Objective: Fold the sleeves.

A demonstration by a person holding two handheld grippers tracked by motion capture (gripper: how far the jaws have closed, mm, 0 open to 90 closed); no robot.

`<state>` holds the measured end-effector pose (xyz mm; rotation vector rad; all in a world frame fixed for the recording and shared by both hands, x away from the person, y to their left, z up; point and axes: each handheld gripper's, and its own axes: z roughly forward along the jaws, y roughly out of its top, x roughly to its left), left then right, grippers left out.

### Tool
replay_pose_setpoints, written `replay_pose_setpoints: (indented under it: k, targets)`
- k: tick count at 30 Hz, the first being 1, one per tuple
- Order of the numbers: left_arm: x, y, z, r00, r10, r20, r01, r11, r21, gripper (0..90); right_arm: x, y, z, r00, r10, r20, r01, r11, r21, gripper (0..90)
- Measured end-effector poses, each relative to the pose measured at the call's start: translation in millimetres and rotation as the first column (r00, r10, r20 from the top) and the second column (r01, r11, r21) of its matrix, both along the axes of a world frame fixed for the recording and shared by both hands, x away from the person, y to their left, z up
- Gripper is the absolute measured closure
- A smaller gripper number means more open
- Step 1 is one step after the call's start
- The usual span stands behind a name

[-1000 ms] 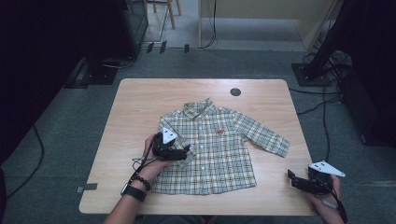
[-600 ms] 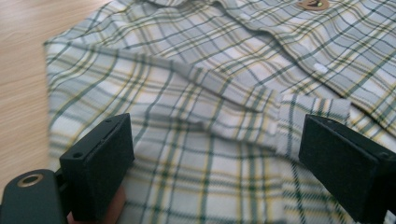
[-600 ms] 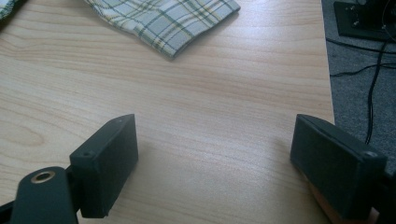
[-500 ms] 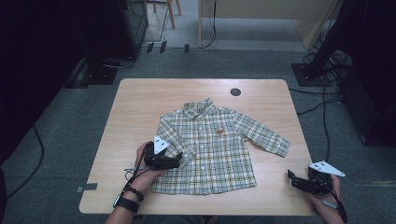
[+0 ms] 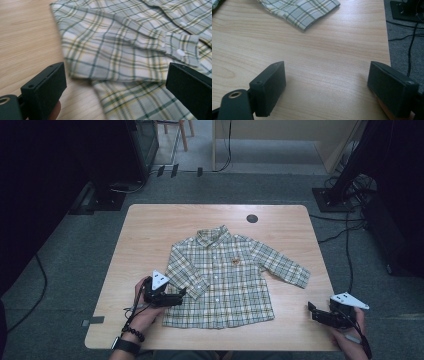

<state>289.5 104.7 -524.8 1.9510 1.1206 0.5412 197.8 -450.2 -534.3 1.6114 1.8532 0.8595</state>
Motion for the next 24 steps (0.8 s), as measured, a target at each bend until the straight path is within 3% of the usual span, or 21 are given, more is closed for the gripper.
replay_pose_setpoints:
  k: [8,13,24]
  targets:
    - [-4.3,19.9,-0.7,0.9989,0.036,-0.031,-0.036,0.9994,-0.001,1.7,0.0,0.1,0.0,1.0,-0.002,0.001,0.002,1.0,-0.002,15.1]
    - [-7.7,34.9,-0.8,0.997,0.073,-0.025,-0.073,0.9973,0.01,1.4,0.0,0.1,-0.1,1.0,-0.002,0.001,0.002,1.0,-0.003,15.1]
    - [-16.4,79.3,-1.3,0.9834,0.175,-0.046,-0.175,0.9845,0.014,1.4,0.0,0.2,-0.1,1.0,-0.005,0.002,0.005,1.0,-0.004,15.2]
